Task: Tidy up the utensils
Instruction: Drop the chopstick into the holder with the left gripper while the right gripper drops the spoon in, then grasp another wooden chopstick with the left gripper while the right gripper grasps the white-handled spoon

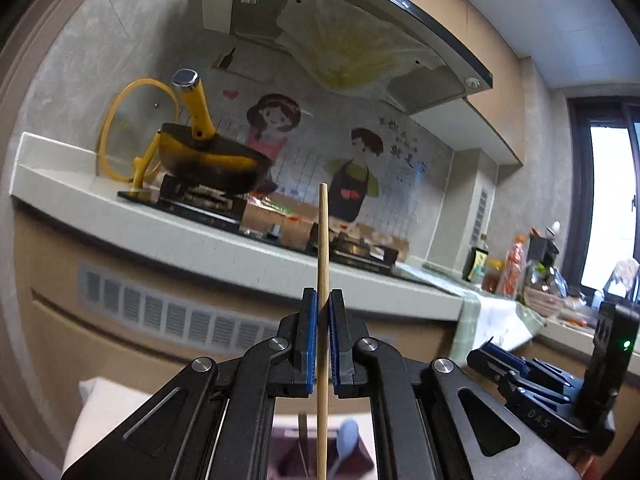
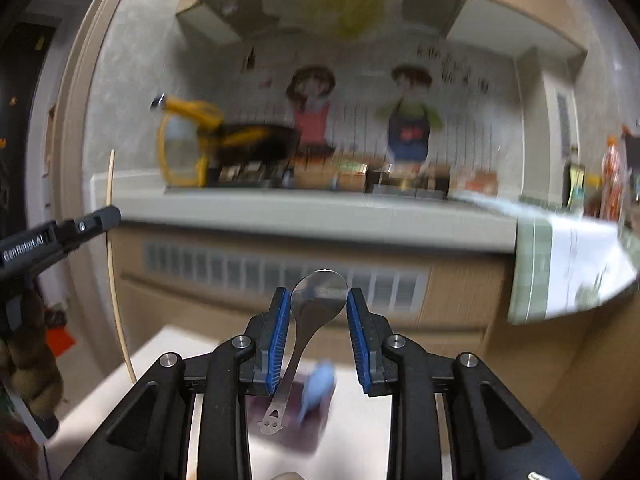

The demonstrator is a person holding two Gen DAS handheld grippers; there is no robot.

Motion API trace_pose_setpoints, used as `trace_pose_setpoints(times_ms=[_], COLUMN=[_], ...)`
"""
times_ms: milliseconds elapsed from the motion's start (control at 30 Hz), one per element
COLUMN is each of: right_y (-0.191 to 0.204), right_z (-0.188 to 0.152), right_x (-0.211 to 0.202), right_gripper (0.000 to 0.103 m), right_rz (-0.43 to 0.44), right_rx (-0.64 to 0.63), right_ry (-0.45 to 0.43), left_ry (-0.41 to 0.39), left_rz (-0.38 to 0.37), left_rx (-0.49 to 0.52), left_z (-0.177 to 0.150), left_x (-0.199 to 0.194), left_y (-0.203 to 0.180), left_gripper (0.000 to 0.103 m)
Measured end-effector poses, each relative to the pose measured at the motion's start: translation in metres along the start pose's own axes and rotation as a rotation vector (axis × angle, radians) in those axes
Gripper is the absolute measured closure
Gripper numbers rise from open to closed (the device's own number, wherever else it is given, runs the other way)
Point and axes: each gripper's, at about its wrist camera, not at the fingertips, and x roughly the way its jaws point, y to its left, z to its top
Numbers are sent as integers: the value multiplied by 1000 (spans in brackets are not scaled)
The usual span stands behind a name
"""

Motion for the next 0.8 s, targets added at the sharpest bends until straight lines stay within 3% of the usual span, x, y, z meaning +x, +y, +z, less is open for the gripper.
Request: trace_pose_setpoints(times_ms=[133,333,400,467,533,600,700,800], right_y=[-1,5,10,13,10,2,-6,-11], right_z=[-4,-50,-61,-69,-73,-75,-73,-85], right_x=[38,93,104,115,124,120,94,56], right_gripper=[77,77,77,76,76,76,76,75], right_rz=[16,28,-3,-8,46,99,34,-118], right_rx=[24,22,-12,-37,-7,47,24,-41], right_ry=[28,142,170,212,277,301,259,214], left_ry=[-22,70,111,175,199,198,220,285], left_rz=[49,84,57,29,11,19,28,47], left_rx=[-2,-61,-73,-86,-95,-98,-87,-49], left_z=[-26,-72,-83,-95,-101,-102,-102,-114], left_x=[41,86,96,104,101,90,63,34], left_y=[13,43,51,57,60,62,62,61], left_gripper=[97,97,96,89,61,59,59,59])
